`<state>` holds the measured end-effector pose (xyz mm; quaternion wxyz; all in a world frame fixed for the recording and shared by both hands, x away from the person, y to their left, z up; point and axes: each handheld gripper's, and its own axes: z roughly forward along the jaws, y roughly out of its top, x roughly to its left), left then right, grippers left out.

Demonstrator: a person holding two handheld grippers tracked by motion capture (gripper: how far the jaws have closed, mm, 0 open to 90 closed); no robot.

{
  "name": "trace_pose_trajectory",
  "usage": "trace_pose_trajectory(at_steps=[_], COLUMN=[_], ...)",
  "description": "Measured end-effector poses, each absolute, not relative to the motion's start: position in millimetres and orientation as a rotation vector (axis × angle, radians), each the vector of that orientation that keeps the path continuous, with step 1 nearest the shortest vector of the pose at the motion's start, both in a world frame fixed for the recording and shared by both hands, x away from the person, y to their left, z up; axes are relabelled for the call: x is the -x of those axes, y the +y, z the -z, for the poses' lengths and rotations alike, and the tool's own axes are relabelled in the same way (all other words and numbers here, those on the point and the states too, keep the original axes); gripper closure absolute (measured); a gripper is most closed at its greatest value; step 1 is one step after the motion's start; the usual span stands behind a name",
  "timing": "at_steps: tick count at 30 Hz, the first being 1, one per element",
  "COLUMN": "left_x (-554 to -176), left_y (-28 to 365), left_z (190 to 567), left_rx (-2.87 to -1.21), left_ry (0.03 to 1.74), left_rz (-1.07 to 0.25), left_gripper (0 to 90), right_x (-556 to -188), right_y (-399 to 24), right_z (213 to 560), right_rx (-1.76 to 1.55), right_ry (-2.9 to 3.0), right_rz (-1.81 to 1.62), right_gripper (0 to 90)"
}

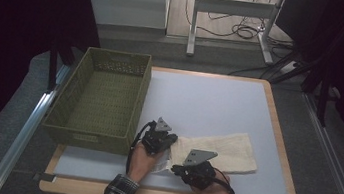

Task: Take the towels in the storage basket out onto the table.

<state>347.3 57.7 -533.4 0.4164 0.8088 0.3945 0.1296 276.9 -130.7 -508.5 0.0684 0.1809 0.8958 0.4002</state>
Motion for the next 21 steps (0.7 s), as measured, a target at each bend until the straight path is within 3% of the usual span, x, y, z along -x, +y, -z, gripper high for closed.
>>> trace_pose_trajectory(at_steps=[21], left_x=[-354.8], left_y=[48.9], left_z=[514.3], left_rx=[-2.005], left_ry=[0.943], left_rz=[-0.315], left_gripper=[86.1], right_x=[-281.9], right_y=[-161.4], right_z=[490.8], right_rx=[-0.608], right_ry=[2.635], right_rz=[-1.268], right_gripper=[85.1])
